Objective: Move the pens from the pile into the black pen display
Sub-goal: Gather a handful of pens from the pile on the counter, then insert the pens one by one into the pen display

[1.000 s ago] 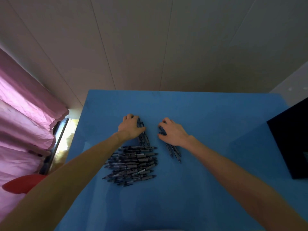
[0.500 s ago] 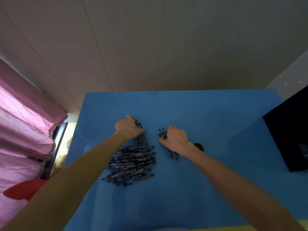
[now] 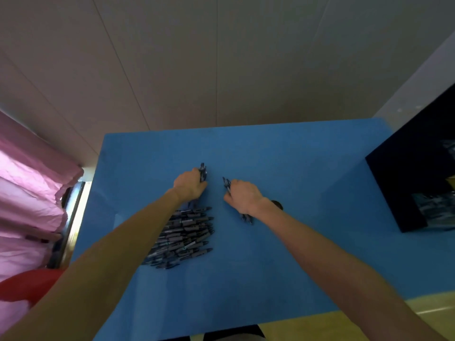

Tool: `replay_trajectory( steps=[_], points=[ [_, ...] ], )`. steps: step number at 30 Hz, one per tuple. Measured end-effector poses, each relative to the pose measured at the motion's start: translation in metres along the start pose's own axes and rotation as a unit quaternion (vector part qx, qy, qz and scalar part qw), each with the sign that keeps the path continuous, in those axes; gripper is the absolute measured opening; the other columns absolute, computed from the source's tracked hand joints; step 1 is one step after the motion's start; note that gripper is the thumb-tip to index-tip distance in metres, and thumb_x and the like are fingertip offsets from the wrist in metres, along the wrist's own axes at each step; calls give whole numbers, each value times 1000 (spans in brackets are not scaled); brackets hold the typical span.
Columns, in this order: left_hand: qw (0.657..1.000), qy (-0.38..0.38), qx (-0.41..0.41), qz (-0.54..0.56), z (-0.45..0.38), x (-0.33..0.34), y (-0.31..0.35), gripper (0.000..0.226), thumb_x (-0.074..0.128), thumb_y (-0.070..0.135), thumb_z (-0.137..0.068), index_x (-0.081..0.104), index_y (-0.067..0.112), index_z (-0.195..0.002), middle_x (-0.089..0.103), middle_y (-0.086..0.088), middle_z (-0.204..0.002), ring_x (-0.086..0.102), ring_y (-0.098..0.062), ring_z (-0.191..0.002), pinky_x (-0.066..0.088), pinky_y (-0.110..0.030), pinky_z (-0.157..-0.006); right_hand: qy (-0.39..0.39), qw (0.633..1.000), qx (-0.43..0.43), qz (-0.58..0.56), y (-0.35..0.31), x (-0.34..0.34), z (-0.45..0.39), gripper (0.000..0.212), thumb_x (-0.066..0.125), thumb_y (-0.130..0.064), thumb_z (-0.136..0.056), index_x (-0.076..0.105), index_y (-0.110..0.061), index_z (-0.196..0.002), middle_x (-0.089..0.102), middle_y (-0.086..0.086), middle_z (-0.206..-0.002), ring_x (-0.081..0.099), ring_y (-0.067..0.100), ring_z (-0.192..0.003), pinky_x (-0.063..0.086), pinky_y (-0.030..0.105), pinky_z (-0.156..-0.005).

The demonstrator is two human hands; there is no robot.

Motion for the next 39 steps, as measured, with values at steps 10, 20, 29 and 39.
replay_trajectory(
  steps=[10,20,29,39],
  points=[
    [983,94,84,132,39,-76,42,24,47,27,-105,33,15,-90,44,-5,-74,41,-22,-62,37,-38,-57,10,822,111,-558,30,-4,17,29,43,-21,-105,45,-13,-78,49,6,-71,47,18,-61,41,30,-59],
    [919,35,154,362,145,-99,100,17,45,20,-109,55,10,-101,70,-2,-92,57,-20,-79,44,-30,-74,72,590,171,-785,40,-58,127,23,51,-26,-106,55,-13,-87,71,6,-80,57,12,-54,44,24,-45],
    [886,18,217,410,217,-98,207,21,44,23,-110,53,8,-121,71,-10,-93,58,-23,-67,53,-40,-72,167,618,124,-758,114,-95,276,27,45,-19,-108,60,-9,-88,77,6,-96,66,17,-78,47,30,-68],
    [861,4,263,435,289,-42,371,15,44,24,-109,50,13,-119,76,-5,-101,65,-18,-58,46,-26,-50,323,524,238,-751,287,-117,398,35,39,-22,-110,64,-3,-94,73,12,-90,66,22,-72,45,31,-64]
  ],
)
Point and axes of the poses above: each hand's wrist, its own z-axis away from the middle knuckle, its own x-axis out of the palm, y = z × x, the point moved 8 cm from there along -z, towards the middle knuckle
